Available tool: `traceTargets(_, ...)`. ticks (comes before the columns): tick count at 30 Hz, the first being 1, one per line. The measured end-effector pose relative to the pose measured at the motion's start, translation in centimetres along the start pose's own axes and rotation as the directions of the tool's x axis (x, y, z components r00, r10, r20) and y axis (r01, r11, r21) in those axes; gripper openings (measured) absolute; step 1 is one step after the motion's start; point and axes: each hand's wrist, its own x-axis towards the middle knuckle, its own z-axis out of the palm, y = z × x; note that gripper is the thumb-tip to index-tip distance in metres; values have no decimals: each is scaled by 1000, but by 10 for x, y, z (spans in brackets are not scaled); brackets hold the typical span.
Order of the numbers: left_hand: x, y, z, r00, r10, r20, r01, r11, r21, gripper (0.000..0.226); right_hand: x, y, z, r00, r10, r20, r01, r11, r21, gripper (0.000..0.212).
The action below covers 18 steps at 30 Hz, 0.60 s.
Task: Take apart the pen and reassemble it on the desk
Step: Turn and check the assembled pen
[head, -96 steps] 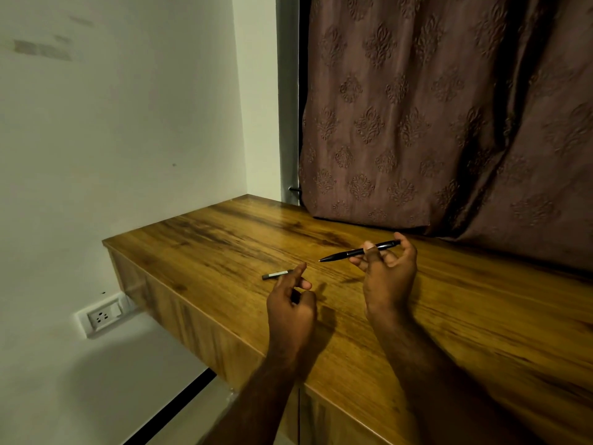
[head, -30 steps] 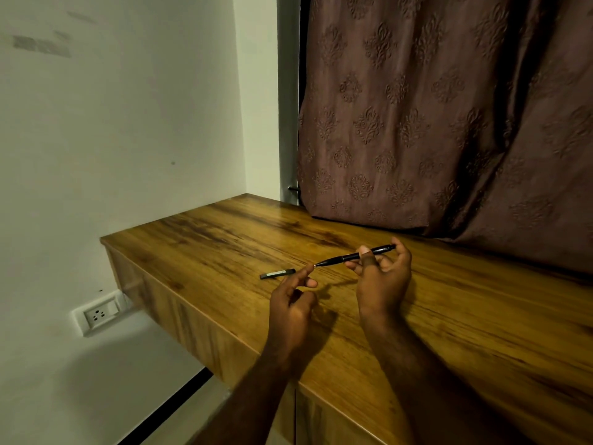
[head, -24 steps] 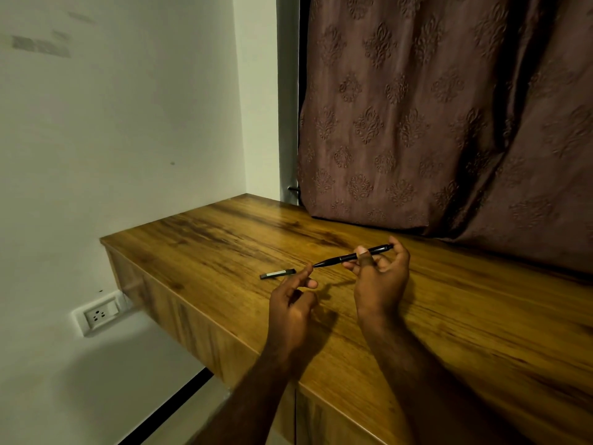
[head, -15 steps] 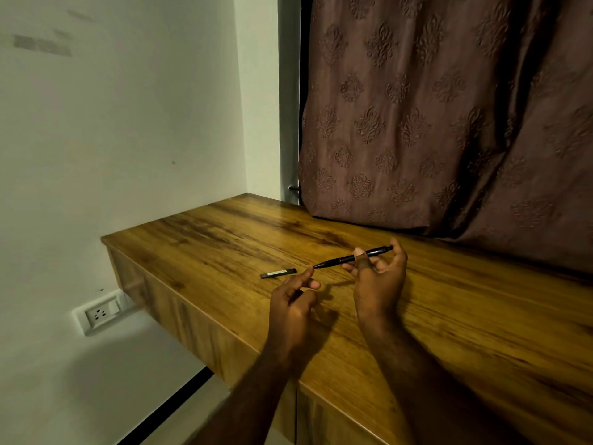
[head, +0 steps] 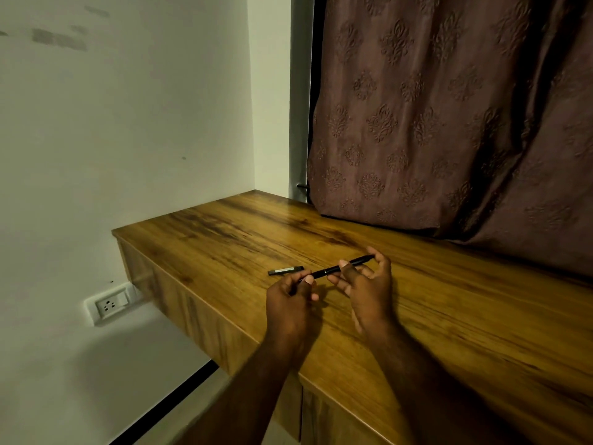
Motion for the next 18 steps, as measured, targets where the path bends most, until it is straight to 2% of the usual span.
traceTargets(2, 6, 2, -6, 999, -19, 26, 18, 999, 36, 13, 3, 1, -4, 999, 45, 30, -44, 999, -22, 45)
traceTargets(4, 14, 7, -18, 997, 31, 70, -43, 983, 180, 16, 8, 1, -9, 996, 67, 66, -61, 994, -91, 33)
traceTargets(7, 30, 17, -47, 978, 114, 175, -182, 879, 441, 18, 13, 3, -13, 981, 93, 173, -49, 969, -243, 16)
traceTargets(8, 37, 19, -58, 978, 103, 180, -182, 842, 508, 16, 15, 5, -13, 971, 103, 218, -31, 951, -309, 12)
traceTargets(11, 55, 24, -81, 991, 34, 132, -110, 774, 623, 7, 21, 10, -9, 944, 111, 312, 72, 851, -520, 13)
traceTargets(13, 66, 22, -87, 988, 78, 135, -155, 621, 768, 9, 25, 13, -6, 938, 92, 333, 149, 761, -632, 11)
traceTargets(14, 69, 22, -88, 987, 93, 132, -161, 581, 798, 8, 27, 15, -5, 937, 83, 339, 179, 719, -671, 10)
traceTargets(18, 77, 16, -88, 988, 116, 97, -146, 556, 818, 6, 39, 20, 3, 925, 53, 376, 278, 580, -766, 8)
